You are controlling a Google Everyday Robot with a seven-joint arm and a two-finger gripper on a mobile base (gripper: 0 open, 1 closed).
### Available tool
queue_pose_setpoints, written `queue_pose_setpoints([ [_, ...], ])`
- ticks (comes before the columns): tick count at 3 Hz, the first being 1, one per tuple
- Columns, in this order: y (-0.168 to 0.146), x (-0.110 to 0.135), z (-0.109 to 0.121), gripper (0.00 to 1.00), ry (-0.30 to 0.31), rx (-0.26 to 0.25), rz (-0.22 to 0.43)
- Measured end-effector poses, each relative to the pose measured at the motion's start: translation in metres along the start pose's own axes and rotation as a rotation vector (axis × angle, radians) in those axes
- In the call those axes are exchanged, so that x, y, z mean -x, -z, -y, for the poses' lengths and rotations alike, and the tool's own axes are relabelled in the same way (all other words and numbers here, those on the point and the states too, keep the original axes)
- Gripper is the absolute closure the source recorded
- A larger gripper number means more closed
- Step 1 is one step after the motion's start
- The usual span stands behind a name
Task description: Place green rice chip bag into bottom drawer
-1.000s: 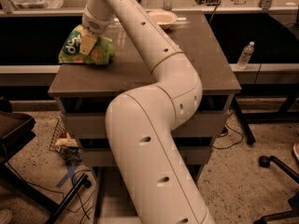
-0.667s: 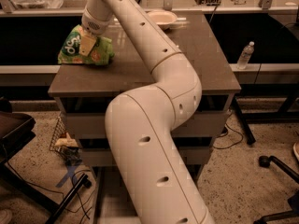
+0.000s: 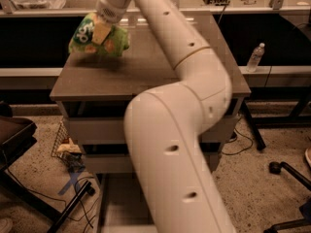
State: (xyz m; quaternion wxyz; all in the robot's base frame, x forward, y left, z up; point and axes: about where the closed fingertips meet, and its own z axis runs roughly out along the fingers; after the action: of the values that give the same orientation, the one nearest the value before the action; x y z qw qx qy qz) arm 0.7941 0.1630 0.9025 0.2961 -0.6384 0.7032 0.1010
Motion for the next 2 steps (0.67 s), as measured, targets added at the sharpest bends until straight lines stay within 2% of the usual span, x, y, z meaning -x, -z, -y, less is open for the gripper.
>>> queue_pose_setpoints([
  [1, 0.085, -0.017, 0.012, 1.00, -0.063, -0.114, 0.055],
  [2, 0.189, -0.023, 0.007, 1.00, -0.155, -0.274, 0.172],
])
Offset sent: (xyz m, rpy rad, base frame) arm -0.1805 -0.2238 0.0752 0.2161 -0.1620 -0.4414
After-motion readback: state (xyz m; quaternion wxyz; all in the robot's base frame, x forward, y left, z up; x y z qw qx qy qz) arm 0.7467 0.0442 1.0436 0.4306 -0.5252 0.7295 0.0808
